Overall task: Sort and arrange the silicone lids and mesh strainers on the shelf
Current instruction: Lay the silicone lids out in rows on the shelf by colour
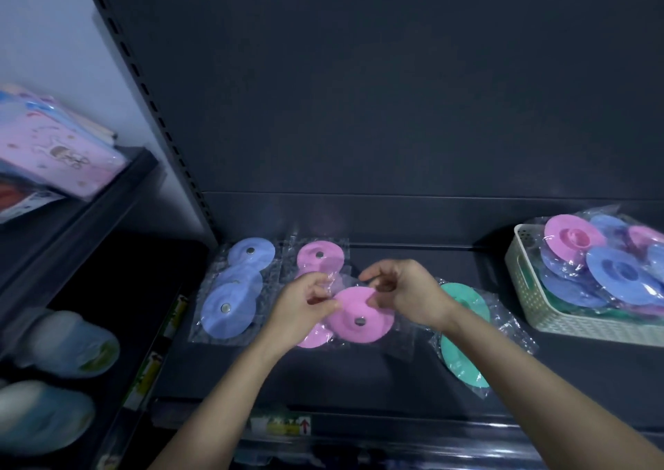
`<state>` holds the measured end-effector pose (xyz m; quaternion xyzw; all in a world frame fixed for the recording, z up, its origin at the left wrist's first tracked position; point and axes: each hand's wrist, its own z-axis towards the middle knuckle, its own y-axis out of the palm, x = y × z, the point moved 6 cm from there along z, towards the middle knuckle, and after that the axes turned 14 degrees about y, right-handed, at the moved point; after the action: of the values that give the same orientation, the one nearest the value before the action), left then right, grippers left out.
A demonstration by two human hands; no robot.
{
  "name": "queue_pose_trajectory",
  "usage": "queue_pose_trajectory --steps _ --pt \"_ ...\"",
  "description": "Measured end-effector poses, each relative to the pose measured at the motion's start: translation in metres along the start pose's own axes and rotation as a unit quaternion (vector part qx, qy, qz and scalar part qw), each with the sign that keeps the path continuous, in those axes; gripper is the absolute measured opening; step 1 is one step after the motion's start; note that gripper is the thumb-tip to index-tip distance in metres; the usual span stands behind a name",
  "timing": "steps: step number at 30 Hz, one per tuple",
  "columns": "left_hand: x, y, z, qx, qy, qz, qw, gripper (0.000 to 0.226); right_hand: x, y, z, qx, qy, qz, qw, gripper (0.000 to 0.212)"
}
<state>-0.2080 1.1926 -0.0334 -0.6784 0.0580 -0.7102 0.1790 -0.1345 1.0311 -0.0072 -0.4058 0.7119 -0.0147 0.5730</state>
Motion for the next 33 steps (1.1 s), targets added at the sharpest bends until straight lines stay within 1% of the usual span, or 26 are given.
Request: queue_pose_trajectory --steps 3,6,8,10,12,16,19,22,25,28,30,33 --pt "-0.013 -0.012 -0.013 0.013 -0.025 0.003 1.0 0.026 0.002 0.022 0.002 -0.007 0.004 -0.01 1.0 0.027" --pt "-0.03 -0.03 -0.029 0.04 -0.054 0.004 0.998 0.018 0.011 0.036 0.005 0.005 0.024 -0.034 0.999 0.016" --pt "-0.039 -0.042 -0.04 0.058 -0.067 0.018 0.996 0.018 0.018 0.044 0.006 0.01 0.042 -0.053 0.998 0.013" --pt "-0.046 -0.048 -0.047 0.054 -0.07 0.054 0.995 0.022 0.023 0.055 0.007 0.004 0.056 -0.06 0.997 0.018" --pt "-0.051 -0.051 -0.052 0.045 -0.071 0.109 0.991 0.025 0.024 0.065 0.007 0.011 0.063 -0.089 0.994 0.009" --pt "-0.058 -0.055 -0.058 0.049 -0.073 0.187 0.978 0.015 0.028 0.078 0.009 0.04 0.092 -0.109 0.989 0.007" --pt "-0.056 -0.055 -0.058 0.045 -0.039 0.235 0.97 0.021 0.031 0.078 0.009 0.062 0.106 -0.113 0.986 0.008" --pt "-0.045 -0.049 -0.057 0.037 0.039 0.303 0.951 0.023 0.033 0.078 0.01 0.076 0.109 -0.125 0.983 0.011" --pt "-0.039 -0.035 -0.053 -0.005 0.102 0.334 0.937 0.031 0.034 0.078 0.01 0.085 0.112 -0.136 0.981 0.011" --pt "-0.039 -0.022 -0.048 -0.073 0.127 0.378 0.914 0.038 0.036 0.077 0.01 0.088 0.117 -0.13 0.981 0.008" --pt "-0.038 -0.02 -0.045 -0.09 0.127 0.4 0.903 0.038 0.038 0.074 0.008 0.095 0.118 -0.129 0.98 0.008" --pt "-0.031 -0.017 -0.039 -0.097 0.148 0.416 0.892 0.036 0.039 0.065 0.003 0.107 0.108 -0.125 0.98 0.016"
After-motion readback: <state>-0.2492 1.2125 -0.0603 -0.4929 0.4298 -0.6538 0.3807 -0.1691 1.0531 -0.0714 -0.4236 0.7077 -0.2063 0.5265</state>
